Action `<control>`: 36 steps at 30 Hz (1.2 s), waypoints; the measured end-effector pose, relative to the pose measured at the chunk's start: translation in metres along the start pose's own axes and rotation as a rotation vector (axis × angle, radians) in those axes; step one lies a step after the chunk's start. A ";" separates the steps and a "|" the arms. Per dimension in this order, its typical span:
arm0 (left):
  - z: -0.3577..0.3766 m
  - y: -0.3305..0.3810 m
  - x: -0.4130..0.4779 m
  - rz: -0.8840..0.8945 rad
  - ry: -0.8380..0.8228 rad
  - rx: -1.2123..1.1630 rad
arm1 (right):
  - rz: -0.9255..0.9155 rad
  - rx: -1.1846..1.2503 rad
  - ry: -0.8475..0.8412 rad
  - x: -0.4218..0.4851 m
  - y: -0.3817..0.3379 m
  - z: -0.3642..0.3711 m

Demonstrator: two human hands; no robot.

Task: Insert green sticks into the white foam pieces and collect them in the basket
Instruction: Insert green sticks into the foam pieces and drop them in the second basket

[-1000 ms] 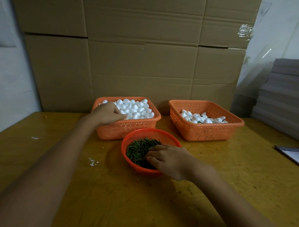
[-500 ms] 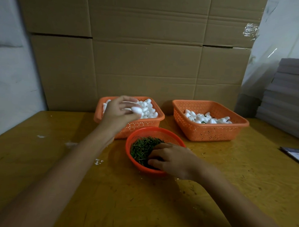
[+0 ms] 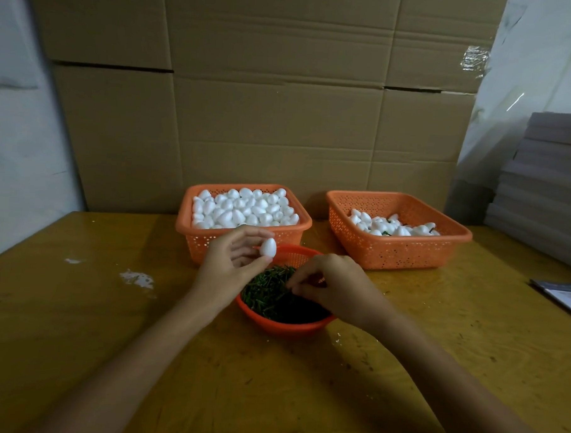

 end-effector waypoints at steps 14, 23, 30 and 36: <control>0.005 -0.001 -0.008 -0.019 -0.023 -0.107 | 0.242 0.638 0.238 -0.002 0.015 -0.005; 0.003 0.002 -0.008 0.041 -0.055 -0.074 | 0.257 0.754 0.145 -0.001 0.013 -0.011; -0.001 -0.002 -0.006 0.057 -0.066 -0.041 | 0.188 0.591 0.091 -0.002 0.012 -0.009; -0.001 -0.004 -0.005 0.072 -0.077 -0.049 | 0.119 0.507 0.051 -0.002 0.008 -0.011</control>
Point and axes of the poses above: each hand's wrist, its own x-axis towards the middle knuckle, its own z-axis out of the palm, y = z × x, the point moved 2 cm from there along x, towards the middle knuckle, and after that the axes turned 4 degrees about y, right-handed, at the moved point
